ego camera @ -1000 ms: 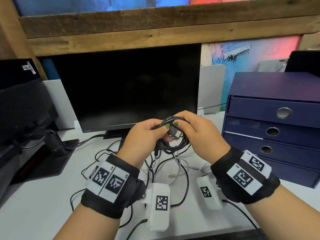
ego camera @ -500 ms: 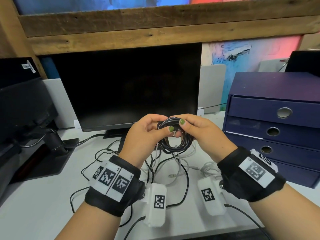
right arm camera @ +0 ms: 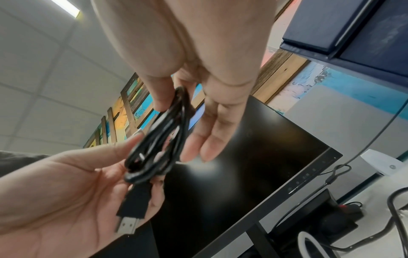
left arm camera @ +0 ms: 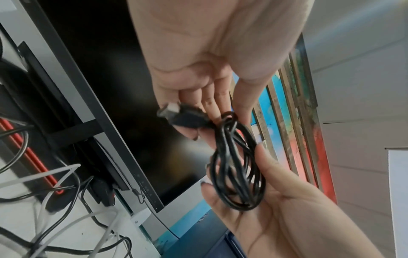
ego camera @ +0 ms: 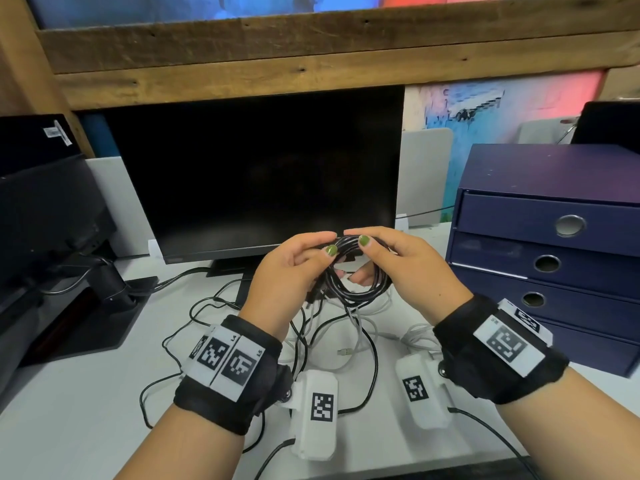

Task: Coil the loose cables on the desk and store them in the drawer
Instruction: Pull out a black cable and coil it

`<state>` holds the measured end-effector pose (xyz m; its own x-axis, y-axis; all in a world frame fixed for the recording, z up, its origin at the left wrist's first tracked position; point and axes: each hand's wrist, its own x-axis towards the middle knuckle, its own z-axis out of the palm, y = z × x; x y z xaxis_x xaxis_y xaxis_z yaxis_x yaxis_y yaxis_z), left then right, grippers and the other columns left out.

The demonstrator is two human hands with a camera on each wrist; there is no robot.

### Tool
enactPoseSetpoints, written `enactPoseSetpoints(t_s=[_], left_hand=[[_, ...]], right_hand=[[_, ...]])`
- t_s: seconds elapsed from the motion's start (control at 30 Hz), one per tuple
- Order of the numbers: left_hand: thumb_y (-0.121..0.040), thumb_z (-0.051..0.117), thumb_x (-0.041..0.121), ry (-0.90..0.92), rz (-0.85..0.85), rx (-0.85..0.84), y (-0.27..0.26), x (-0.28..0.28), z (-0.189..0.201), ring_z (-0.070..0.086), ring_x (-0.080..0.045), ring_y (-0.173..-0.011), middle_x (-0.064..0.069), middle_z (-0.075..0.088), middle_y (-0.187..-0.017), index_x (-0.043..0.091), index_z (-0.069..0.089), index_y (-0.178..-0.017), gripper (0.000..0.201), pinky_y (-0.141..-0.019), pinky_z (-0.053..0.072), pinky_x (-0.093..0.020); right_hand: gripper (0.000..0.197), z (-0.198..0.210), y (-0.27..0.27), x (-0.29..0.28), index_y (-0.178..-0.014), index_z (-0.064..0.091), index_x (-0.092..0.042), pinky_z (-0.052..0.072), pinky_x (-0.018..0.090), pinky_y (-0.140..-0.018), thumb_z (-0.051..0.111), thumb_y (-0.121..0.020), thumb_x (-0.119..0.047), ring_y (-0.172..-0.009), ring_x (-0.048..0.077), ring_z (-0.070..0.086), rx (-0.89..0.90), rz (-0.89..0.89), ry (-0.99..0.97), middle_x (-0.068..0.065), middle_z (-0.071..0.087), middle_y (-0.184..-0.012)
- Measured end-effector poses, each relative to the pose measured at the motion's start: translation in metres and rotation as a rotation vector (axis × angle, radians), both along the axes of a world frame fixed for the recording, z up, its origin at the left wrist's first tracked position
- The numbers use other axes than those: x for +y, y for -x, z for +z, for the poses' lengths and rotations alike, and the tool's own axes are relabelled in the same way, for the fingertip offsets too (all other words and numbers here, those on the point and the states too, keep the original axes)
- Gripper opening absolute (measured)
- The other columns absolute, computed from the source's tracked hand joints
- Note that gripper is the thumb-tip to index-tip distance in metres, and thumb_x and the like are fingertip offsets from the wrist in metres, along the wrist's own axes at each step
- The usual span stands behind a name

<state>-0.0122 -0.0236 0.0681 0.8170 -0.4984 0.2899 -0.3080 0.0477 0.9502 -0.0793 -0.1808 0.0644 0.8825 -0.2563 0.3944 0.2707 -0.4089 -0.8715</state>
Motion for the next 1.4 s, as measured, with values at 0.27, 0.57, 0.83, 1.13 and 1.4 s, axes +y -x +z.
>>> enactPoseSetpoints(t_s=[0.27,0.57,0.83,1.13,1.4], left_hand=[[-0.093,0.059,0.013,0.034,0.111,-0.157,-0.002,-0.002,-0.003,0.070,-0.010,-0.092,0.005,0.074,-0.097,0.029,0.064,-0.114,0.027,-0.089,0.054,-0.044],[-0.091,0.060,0.006,0.118,0.270,-0.308,-0.006,-0.004,-0.011,0.068,-0.007,-0.080,0.004,0.070,-0.088,0.026,0.066,-0.103,0.024,-0.067,0.055,-0.022],[-0.095,0.049,0.007,0.091,0.487,-0.459,-0.016,0.000,-0.008,0.066,-0.010,-0.071,0.002,0.060,-0.095,0.030,0.065,-0.101,0.028,-0.071,0.059,-0.039],[-0.095,0.048,0.004,0.186,0.511,-0.366,-0.026,0.000,-0.003,0.068,-0.010,-0.087,-0.005,0.064,-0.092,0.026,0.064,-0.098,0.027,-0.086,0.055,-0.041],[-0.097,0.048,0.006,0.153,0.321,-0.294,-0.021,-0.003,-0.003,0.068,-0.010,-0.089,-0.013,0.060,-0.103,0.028,0.062,-0.112,0.030,-0.085,0.057,-0.037]], right_hand=[[0.030,0.002,0.000,-0.001,-0.122,0.060,-0.033,0.047,0.012,-0.069,0.048,-0.098,-0.020,-0.080,0.002,0.064,0.043,0.032,0.061,-0.005,0.071,-0.083],[0.035,-0.006,-0.004,0.003,-0.121,0.062,-0.034,0.052,0.034,-0.090,0.057,-0.092,-0.015,-0.085,0.022,0.066,0.013,0.024,0.075,0.006,0.070,-0.081],[0.036,-0.011,0.000,0.004,-0.117,0.060,-0.031,0.050,0.022,-0.070,0.064,-0.087,-0.011,-0.065,0.016,0.056,0.025,-0.001,0.025,0.008,0.053,-0.068],[0.036,-0.004,0.000,0.005,-0.118,0.060,-0.022,0.048,0.023,-0.059,0.062,-0.086,-0.007,-0.052,0.008,0.052,0.130,0.025,-0.006,-0.002,0.057,-0.060],[0.032,-0.008,-0.001,0.009,-0.109,0.057,-0.017,0.045,0.025,-0.047,0.061,-0.083,0.001,-0.053,0.012,0.051,0.117,-0.019,-0.163,0.013,0.070,-0.088]])
